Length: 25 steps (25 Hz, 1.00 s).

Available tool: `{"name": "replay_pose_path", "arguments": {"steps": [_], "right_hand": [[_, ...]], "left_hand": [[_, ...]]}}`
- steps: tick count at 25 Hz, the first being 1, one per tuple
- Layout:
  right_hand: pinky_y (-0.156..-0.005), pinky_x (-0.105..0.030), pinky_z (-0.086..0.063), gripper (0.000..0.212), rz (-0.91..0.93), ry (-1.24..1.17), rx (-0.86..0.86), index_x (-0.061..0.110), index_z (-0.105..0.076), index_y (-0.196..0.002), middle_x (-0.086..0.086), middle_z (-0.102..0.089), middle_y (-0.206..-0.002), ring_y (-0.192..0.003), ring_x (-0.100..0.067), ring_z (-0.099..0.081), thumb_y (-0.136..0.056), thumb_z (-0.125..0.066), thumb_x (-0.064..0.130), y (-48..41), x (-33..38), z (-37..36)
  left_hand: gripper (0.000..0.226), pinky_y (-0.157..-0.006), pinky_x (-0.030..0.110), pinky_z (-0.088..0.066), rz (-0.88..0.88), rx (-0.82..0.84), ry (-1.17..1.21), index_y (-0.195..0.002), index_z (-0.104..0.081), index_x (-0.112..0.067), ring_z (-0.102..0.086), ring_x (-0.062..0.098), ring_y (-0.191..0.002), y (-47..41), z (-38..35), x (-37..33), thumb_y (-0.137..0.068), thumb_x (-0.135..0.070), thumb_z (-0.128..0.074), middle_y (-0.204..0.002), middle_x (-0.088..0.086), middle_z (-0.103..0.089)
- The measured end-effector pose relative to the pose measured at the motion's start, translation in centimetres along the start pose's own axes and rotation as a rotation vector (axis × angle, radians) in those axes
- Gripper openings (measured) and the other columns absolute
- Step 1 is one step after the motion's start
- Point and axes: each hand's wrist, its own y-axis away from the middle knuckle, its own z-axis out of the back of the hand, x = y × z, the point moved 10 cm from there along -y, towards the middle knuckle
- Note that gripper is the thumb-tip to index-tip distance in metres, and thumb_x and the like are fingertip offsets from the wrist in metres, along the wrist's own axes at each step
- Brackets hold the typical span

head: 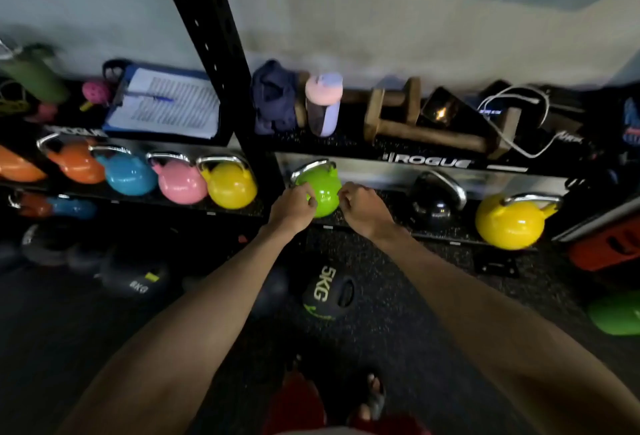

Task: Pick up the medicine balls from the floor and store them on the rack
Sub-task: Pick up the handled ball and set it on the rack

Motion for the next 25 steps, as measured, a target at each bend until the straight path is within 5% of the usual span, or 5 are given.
{"name": "replay_pose_path", "arguments": {"steps": [6,12,17,21,25], "right_hand": [[-0.076,-0.044,-0.055,0.024,-0.246,-0.045,0.300,0.012,-0.063,-0.105,-0.018,-0.071,-0.102,-0.096,-0.040,-0.067,-0.100,-0.043,0.025,4.5,-7.2,-12.6],[-0.067,-0.037,-0.044,0.032,-0.517,-0.056,0.404,0.002,-0.058,-0.122,-0.020,-0.067,-0.097,-0.090,-0.040,-0.065,-0.105,-0.037,0.018,8.6,-13.3,-21.2],[-0.069,-0.034,-0.041,0.031,-0.701,-0.124,0.397,0.006,-0.063,-0.111,-0.018,-0.066,-0.099,-0.091,-0.036,-0.065,-0.104,-0.039,0.024,9.4,-19.3,-30.0],[-0.075,-0.032,-0.037,0.034,-0.837,-0.202,0.380,0.002,-0.064,-0.122,-0.022,-0.064,-0.113,-0.098,-0.033,-0.060,-0.105,-0.039,0.019,9.8,-26.6,-39.5],[-0.078,-0.034,-0.042,0.038,-1.036,-0.252,0.324,0.001,-0.053,-0.135,-0.021,-0.061,-0.128,-0.111,-0.036,-0.059,-0.105,-0.042,0.022,10.2,-35.6,-48.3]], "left_hand": [[0.023,-0.087,0.038,-0.054,0.196,0.375,-0.072,-0.109,-0.068,-0.018,-0.066,0.032,-0.106,3.2,-10.9,10.3,-0.095,-0.028,-0.053,-0.111,0.010,-0.071],[0.026,-0.083,0.045,-0.055,0.207,0.691,-0.010,-0.103,-0.062,-0.002,-0.067,0.033,-0.093,3.1,-19.9,15.7,-0.103,-0.022,-0.045,-0.098,0.021,-0.067],[0.030,-0.086,0.047,-0.054,0.212,0.761,0.027,-0.112,-0.063,0.001,-0.065,0.041,-0.105,0.5,-27.9,20.3,-0.102,-0.023,-0.050,-0.111,0.027,-0.067],[0.041,-0.102,0.047,-0.047,0.256,0.793,-0.014,-0.135,-0.049,-0.010,-0.056,0.036,-0.119,-1.5,-36.8,26.4,-0.100,-0.032,-0.053,-0.133,0.018,-0.056],[0.053,-0.100,0.047,-0.049,0.339,0.688,0.078,-0.147,-0.034,-0.013,-0.054,0.036,-0.122,-4.5,-45.8,32.1,-0.101,-0.033,-0.051,-0.142,0.019,-0.047]]}}
